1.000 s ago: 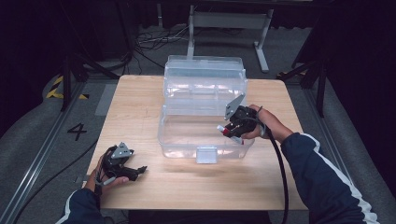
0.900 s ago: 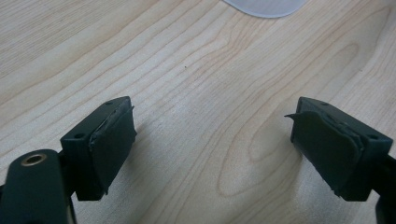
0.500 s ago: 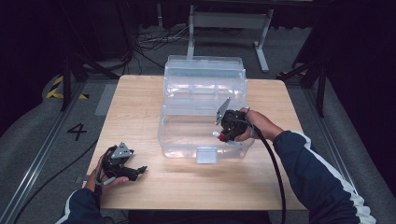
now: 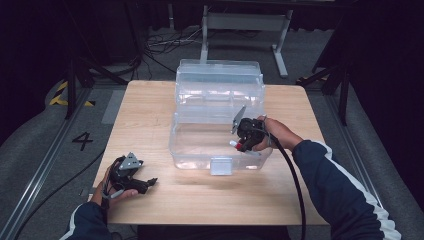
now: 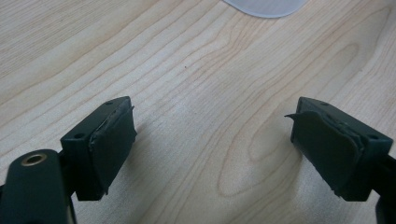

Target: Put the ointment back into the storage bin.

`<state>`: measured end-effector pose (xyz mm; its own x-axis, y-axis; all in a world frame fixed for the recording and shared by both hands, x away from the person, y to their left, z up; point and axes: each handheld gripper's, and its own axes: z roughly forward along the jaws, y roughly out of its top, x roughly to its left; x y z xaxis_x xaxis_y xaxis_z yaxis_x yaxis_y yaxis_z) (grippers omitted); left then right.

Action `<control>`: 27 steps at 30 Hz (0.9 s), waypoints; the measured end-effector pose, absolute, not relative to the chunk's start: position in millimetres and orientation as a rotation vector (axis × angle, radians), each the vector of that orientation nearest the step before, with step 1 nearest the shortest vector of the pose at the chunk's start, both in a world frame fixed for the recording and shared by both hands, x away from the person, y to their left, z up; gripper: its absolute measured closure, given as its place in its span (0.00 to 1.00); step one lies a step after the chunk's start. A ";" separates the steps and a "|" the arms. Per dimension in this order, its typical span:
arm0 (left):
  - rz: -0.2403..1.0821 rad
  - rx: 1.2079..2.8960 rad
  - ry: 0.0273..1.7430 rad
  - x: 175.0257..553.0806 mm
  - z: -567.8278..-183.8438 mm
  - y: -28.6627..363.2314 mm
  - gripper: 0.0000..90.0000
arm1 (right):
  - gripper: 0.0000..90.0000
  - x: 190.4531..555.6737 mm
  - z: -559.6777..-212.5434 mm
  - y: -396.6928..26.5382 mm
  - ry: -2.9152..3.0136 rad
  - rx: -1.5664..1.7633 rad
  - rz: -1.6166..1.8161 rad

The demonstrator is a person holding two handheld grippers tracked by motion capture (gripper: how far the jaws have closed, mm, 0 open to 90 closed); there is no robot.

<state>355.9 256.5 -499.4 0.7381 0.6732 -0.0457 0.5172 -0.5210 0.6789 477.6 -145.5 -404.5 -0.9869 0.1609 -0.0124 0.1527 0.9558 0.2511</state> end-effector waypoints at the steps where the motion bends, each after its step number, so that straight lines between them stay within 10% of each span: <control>1: 0.290 2.242 0.892 355.9 -499.5 256.5 0.16 | 0.79 477.6 -405.5 -146.0 3.074 0.254 0.384; 27: 0.292 2.242 0.893 355.9 -499.4 256.5 0.16 | 0.74 475.9 -405.9 -160.5 3.023 0.308 0.477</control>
